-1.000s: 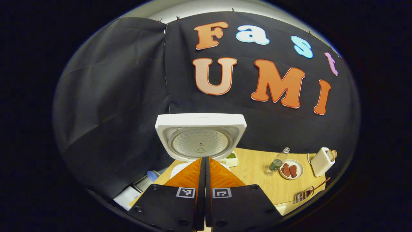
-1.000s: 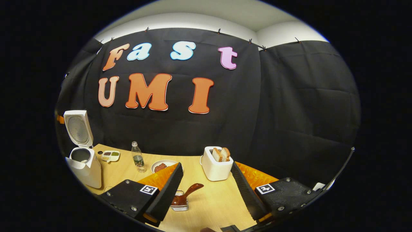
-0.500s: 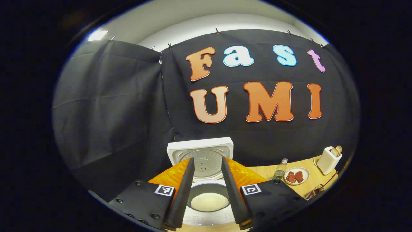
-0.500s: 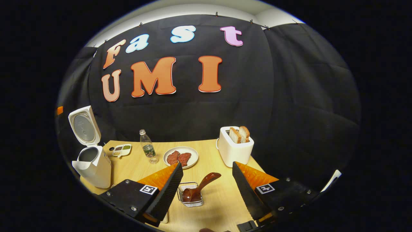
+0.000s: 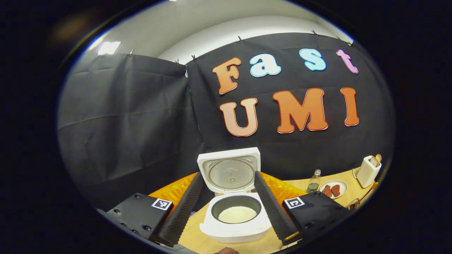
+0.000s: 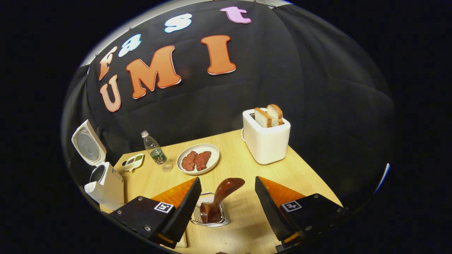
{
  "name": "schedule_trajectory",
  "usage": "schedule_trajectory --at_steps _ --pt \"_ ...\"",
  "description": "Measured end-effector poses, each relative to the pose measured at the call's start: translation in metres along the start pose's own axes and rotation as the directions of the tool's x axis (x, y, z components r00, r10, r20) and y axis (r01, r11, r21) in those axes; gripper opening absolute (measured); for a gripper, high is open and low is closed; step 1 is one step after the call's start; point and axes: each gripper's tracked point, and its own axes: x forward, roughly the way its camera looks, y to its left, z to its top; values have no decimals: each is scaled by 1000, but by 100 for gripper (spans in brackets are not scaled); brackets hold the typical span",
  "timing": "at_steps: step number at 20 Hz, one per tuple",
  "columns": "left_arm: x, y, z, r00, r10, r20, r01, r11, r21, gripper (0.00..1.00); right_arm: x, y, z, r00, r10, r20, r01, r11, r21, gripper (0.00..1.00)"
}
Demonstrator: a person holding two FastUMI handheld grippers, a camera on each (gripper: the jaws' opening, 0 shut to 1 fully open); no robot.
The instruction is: Close the left gripper, press the button to open the rice cooker; take a wooden spoon from the chopstick holder with the right hand, scoop a spoonful of rice and pour it into the rice cooker, then put the wooden spoon back into the chopstick holder.
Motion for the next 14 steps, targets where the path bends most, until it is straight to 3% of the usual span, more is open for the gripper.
schedule_trajectory --at_steps 7,11,14 --pt "-25 -2 -8 999 37 -36 -37 999 15 99 40 16 -26 992 116 -56 -114 993 43 89" --pt "-24 -17 2 1000 16 -17 -15 999 46 100 57 20 -34 987 145 -66 -139 987 86 70" --pt "-24 -32 9 1000 -13 6 13 997 78 100 57 23 -32 984 165 -61 -155 979 134 48"
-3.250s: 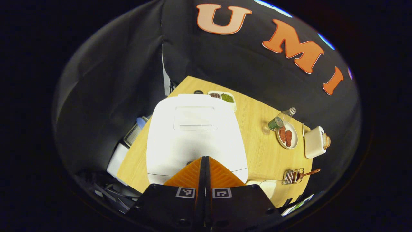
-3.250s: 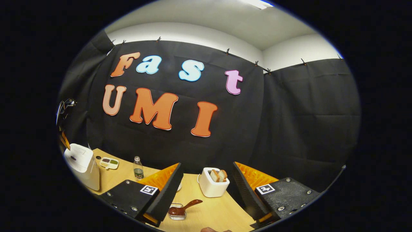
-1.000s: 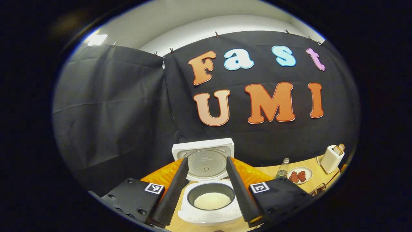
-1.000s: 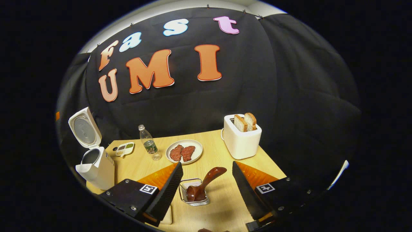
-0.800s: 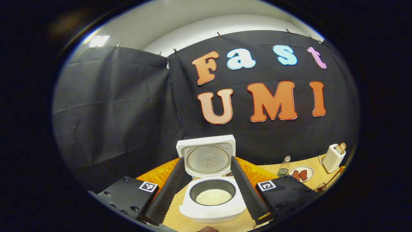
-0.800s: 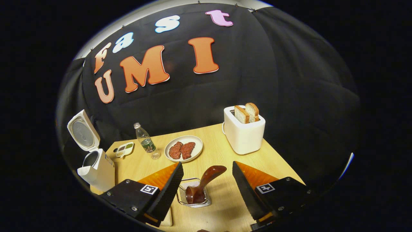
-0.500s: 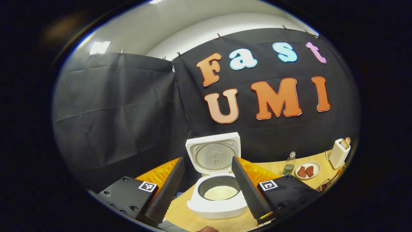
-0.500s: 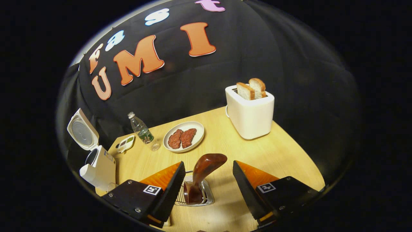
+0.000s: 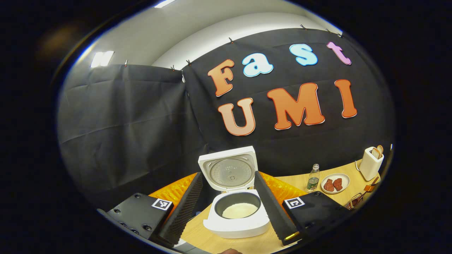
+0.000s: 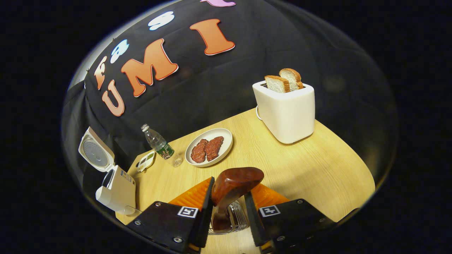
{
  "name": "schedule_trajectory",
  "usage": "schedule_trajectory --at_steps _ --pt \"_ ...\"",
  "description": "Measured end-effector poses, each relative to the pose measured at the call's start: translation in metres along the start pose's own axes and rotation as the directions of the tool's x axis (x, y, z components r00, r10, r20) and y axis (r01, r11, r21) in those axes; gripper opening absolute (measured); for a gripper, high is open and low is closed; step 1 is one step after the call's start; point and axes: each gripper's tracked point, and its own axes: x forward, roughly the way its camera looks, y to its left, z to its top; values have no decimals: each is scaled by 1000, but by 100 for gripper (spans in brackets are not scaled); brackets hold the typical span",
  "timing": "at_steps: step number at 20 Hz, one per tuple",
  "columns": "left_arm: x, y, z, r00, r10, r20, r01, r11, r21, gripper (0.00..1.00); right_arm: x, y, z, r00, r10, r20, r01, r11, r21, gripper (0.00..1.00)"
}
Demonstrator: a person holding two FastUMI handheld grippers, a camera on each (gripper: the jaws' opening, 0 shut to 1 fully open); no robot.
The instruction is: Close the left gripper, press the button to open the rice cooker; take a wooden spoon from the chopstick holder with the right hand, scoop a spoonful of rice and pour it into the rice cooker, then put the wooden spoon back into the chopstick holder.
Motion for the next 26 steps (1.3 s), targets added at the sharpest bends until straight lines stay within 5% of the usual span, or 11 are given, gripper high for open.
schedule_trajectory --at_steps 4,12,20,26 --pt "5 -21 -1 998 -55 13 55 998 -12 94 -4 7 -1 999 32 20 -32 999 31 25" --pt "28 -22 -16 990 -139 7 140 989 -45 99 -18 10 -2 998 -50 48 46 994 95 13" --pt "57 -23 -32 968 -250 36 252 962 -107 96 -85 36 53 966 -150 208 133 987 93 12" --pt "80 -20 -47 952 -305 37 307 940 -151 100 -136 97 50 960 -114 256 95 992 85 11"
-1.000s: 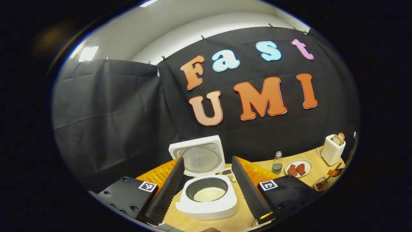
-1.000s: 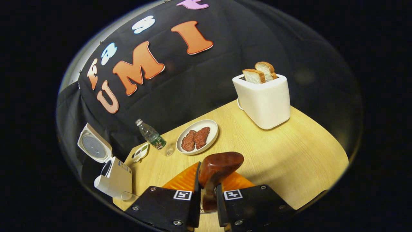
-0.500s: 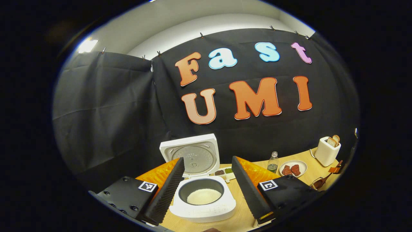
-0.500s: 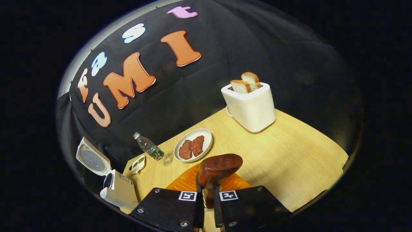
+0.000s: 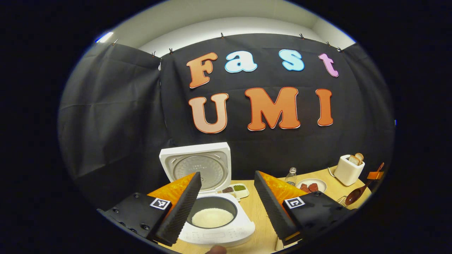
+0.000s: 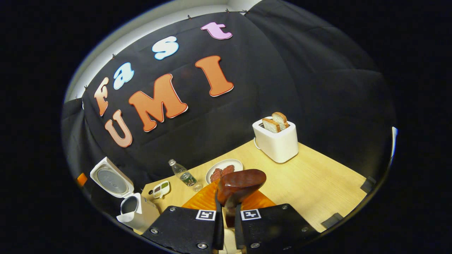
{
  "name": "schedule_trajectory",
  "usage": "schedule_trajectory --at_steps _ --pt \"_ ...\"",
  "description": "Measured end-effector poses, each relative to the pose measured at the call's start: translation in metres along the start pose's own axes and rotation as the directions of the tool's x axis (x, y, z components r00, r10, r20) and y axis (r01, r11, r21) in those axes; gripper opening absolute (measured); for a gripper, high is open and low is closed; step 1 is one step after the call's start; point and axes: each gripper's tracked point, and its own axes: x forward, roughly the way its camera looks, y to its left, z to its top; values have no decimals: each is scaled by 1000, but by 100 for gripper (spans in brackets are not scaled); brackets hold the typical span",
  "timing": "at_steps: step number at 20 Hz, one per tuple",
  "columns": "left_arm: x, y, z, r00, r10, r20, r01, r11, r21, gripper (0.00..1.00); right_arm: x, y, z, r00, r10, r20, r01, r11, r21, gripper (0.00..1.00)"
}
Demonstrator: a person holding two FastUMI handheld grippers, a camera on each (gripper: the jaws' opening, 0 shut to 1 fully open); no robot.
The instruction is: Close the left gripper, press the button to open the rice cooker; take a wooden spoon from the chopstick holder with the right hand, scoop a spoonful of rice and pour it into the rice cooker, then put the wooden spoon back into the chopstick holder.
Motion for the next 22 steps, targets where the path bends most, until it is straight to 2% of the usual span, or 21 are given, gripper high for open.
schedule_trajectory --at_steps 7,12,15,16,17,18,20,22 --pt "18 13 -16 997 -79 -22 76 993 -86 99 -32 53 -42 998 29 -51 -31 998 -50 12" --pt "22 25 -36 992 -102 -75 93 989 -114 99 -31 80 -82 995 33 -97 -55 972 -228 11" --pt "17 38 -39 994 -76 -81 68 993 -91 100 -18 75 -116 992 -25 -126 -30 910 -415 12" --pt "13 40 -38 995 -69 -75 62 994 -91 99 -15 79 -123 991 -26 -129 -37 885 -464 7" --pt "10 42 -38 995 -62 -72 55 994 -93 99 -12 83 -130 991 -29 -130 -42 859 -510 12" --pt "6 45 -40 996 -55 -74 48 995 -93 100 -11 85 -135 992 -30 -125 -44 835 -549 12" --pt "1 51 -43 996 -33 -77 26 996 -90 100 -9 91 -148 992 -27 -120 -55 776 -628 12" --pt "0 58 -51 995 -19 -96 10 996 -94 100 -10 92 -168 988 -43 -148 -76 701 -709 11"
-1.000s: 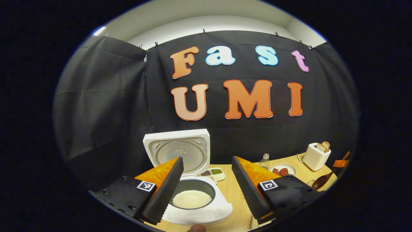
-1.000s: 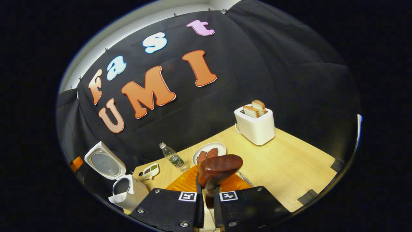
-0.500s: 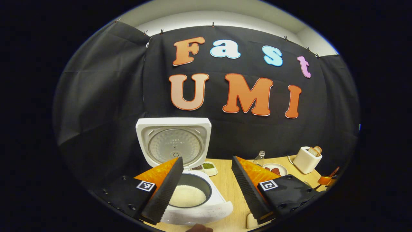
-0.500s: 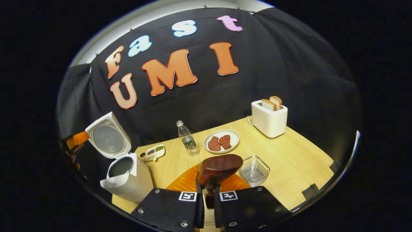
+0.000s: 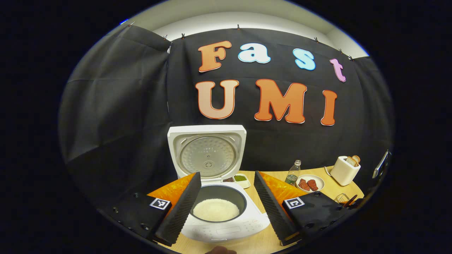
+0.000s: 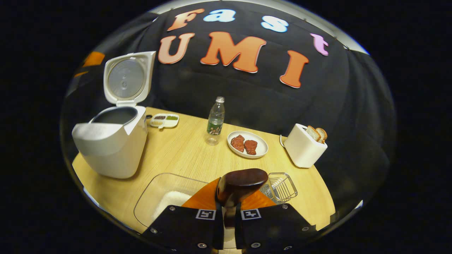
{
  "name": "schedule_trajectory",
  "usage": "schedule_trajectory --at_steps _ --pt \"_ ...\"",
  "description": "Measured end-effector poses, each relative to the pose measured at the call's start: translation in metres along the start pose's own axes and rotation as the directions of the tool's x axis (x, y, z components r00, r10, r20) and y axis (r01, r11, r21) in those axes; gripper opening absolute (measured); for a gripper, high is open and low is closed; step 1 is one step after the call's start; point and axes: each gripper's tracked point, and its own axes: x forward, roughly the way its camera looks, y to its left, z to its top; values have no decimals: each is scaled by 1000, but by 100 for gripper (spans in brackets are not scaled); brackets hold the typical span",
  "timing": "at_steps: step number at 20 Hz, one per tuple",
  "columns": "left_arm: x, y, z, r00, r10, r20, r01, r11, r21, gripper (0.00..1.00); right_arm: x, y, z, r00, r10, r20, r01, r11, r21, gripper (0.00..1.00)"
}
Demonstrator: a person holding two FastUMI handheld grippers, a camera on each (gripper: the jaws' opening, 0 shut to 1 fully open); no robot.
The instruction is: Close the left gripper, press the button to open the rice cooker; take a wooden spoon from the chopstick holder with the right hand, scoop a spoonful of rice and pour it into the rice cooker, then put the wooden spoon back into the chopstick holder.
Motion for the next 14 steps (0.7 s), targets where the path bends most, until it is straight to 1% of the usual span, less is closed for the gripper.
schedule_trajectory --at_steps 2,4,7,8,9,10,11,12,14 --pt "-2 3 -5 1000 9 -14 -9 1000 -12 100 0 11 -14 1000 7 -27 -9 998 -70 12" --pt "-3 8 -7 1000 24 -17 -24 1000 -19 99 0 22 -30 998 19 -53 -24 995 -100 12" --pt "0 7 -11 999 26 -26 -27 999 -29 100 -2 39 -35 998 28 -49 -35 986 -164 12" --pt "2 5 -12 999 19 -33 -20 1000 -23 100 -3 44 -38 998 27 -57 -35 987 -155 12" --pt "3 5 -11 999 13 -34 -13 1000 -14 100 -1 44 -37 999 6 -48 -12 990 -141 12" --pt "5 4 -9 999 4 -32 -4 1000 -5 100 -5 45 -39 999 -9 -52 2 992 -124 16" --pt "6 3 -9 1000 -7 -30 7 1000 8 100 -6 45 -38 999 -19 -47 14 995 -100 12" --pt "8 2 -8 999 -18 -30 18 1000 22 100 -7 46 -37 999 -18 -44 16 998 -63 12" --pt "11 4 -4 999 -35 -25 36 998 50 100 -11 52 -30 999 0 -34 2 999 54 12"
